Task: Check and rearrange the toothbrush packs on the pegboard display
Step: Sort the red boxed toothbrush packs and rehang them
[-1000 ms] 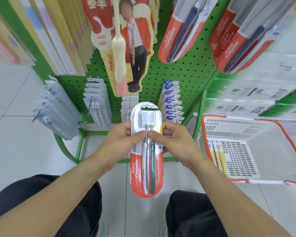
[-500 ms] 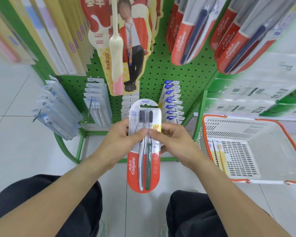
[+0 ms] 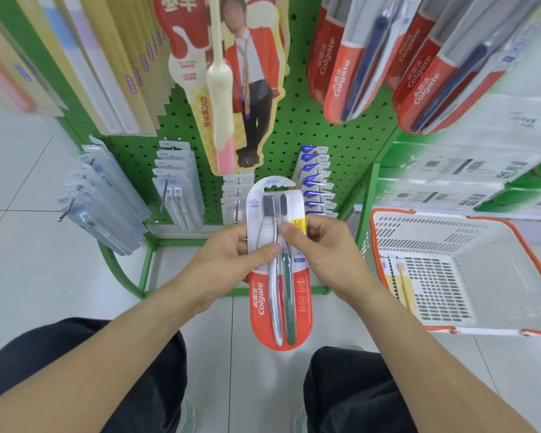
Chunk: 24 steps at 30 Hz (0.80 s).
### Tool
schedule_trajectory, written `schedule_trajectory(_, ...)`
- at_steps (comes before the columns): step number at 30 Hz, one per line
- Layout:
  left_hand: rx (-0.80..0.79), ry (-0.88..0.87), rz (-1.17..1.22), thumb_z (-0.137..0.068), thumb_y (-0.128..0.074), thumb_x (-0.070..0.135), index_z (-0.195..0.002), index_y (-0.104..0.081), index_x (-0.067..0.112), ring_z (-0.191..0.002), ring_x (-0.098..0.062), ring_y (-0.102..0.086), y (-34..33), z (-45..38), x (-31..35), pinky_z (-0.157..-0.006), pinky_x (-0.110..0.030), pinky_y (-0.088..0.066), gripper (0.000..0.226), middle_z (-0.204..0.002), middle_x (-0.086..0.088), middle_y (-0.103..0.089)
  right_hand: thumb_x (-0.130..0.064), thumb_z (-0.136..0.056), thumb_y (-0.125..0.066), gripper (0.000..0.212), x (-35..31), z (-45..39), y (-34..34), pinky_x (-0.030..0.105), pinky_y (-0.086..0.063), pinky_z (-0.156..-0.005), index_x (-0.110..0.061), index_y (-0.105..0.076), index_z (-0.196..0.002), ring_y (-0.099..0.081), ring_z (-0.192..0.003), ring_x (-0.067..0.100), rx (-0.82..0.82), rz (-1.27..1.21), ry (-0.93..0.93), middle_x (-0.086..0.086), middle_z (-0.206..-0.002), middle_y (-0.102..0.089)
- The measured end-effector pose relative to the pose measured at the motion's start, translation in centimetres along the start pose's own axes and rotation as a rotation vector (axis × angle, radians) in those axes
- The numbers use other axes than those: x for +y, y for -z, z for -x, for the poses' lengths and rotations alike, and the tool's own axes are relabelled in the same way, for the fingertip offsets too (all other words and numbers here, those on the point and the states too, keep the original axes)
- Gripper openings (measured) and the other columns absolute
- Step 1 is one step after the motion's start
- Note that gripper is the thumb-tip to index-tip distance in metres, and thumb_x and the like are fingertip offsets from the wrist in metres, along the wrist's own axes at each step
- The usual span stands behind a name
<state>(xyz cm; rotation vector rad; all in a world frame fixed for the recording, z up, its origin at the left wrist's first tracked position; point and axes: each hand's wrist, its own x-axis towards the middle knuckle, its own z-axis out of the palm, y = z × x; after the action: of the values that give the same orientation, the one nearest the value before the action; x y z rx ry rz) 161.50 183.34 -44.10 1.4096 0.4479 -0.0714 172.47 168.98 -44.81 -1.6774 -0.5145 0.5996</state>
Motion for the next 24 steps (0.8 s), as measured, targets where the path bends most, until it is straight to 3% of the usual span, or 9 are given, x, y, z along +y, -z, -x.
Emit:
schedule_trajectory(3,0.053,-0.023,-0.002,-0.093,-0.067,0.018,-0.123,-0.066,0.015,-0.089,-0.026,-0.076,0.0,-0.1,-0.3,-0.074,-0.033,-0.060,0.030,-0.099,-0.009,-0.078,-0.023,-0.095,-0.070,0.016,-0.2,0.1,0.3,0.046,-0.060,-0.066,-0.008,-0.073,-0.097,-0.071,-0.077,0.041,-0.039,-0.032,-0.042,0.021,-0.091,-0.075)
schedule_trajectory(6,0.129,-0.065,0.005,-0.091,-0.068,0.024,-0.122,-0.066,0.016,-0.090,-0.027,-0.076,0.3,-0.2,-0.3,-0.080,-0.038,-0.060,0.033,-0.099,-0.008,-0.078,-0.018,-0.089,-0.073,0.028,-0.6,0.4,0.3,0.032,-0.058,-0.066,-0.005,-0.067,-0.112,-0.074,-0.083,0.029,-0.131,-0.131,-0.137,0.015,-0.102,-0.076)
schedule_trajectory(9,0.130,-0.065,0.012,-0.084,-0.068,0.035,-0.124,-0.065,0.018,-0.092,-0.028,-0.075,0.5,-0.3,-0.3,-0.083,-0.041,-0.060,0.044,-0.101,-0.009,-0.078,-0.015,-0.085,-0.076,0.035,-0.6,0.3,0.2,0.034,-0.059,-0.068,-0.002,-0.065,-0.115,-0.074,-0.085,0.030,-0.116,-0.184,-0.154,0.018,-0.106,-0.074)
schedule_trajectory(13,0.057,-0.062,-0.021,-0.079,-0.072,0.034,-0.126,-0.065,0.017,-0.098,-0.025,-0.074,0.6,-0.2,-0.4,-0.088,-0.039,-0.060,0.050,-0.107,-0.007,-0.077,-0.012,-0.088,-0.074,0.027,-0.8,0.1,0.2,0.035,-0.058,-0.065,-0.002,-0.065,-0.112,-0.073,-0.077,0.024,-0.063,-0.214,-0.164,0.015,-0.100,-0.075)
schedule_trajectory(17,0.104,-0.084,0.027,-0.076,-0.073,0.031,-0.125,-0.065,0.018,-0.099,-0.023,-0.074,0.5,-0.1,-0.4,-0.084,-0.033,-0.060,0.052,-0.108,-0.004,-0.077,-0.011,-0.088,-0.072,0.037,-1.2,0.2,0.5,0.049,-0.059,-0.076,0.002,-0.059,-0.120,-0.071,-0.086,0.031,-0.150,-0.206,-0.182,0.022,-0.108,-0.073)
schedule_trajectory(19,0.121,-0.082,0.035,-0.076,-0.073,0.032,-0.125,-0.065,0.019,-0.099,-0.023,-0.074,0.5,-0.1,-0.4,-0.084,-0.033,-0.060,0.051,-0.108,-0.004,-0.077,-0.008,-0.088,-0.071,0.037,-1.3,0.3,0.6,0.048,-0.059,-0.076,0.000,-0.058,-0.122,-0.071,-0.087,0.033,-0.179,-0.206,-0.189,0.022,-0.109,-0.073)
schedule_trajectory(21,0.099,-0.055,0.034,-0.079,-0.072,0.033,-0.125,-0.064,0.019,-0.096,-0.023,-0.074,0.5,-0.1,-0.3,-0.079,-0.031,-0.060,0.049,-0.107,-0.005,-0.077,-0.003,-0.089,-0.071,0.034,-1.3,0.4,0.6,0.046,-0.060,-0.075,-0.001,-0.060,-0.121,-0.072,-0.086,0.035,-0.148,-0.219,-0.181,0.022,-0.107,-0.074)
schedule_trajectory(24,0.012,0.010,-0.011,-0.079,-0.072,0.034,-0.125,-0.064,0.020,-0.093,-0.024,-0.075,0.6,-0.1,0.0,-0.073,-0.031,-0.059,0.048,-0.104,-0.006,-0.077,-0.002,-0.088,-0.072,0.035,-1.4,0.5,0.4,0.054,-0.058,-0.081,-0.002,-0.061,-0.121,-0.071,-0.093,0.042,-0.093,-0.224,-0.179,0.020,-0.108,-0.074)
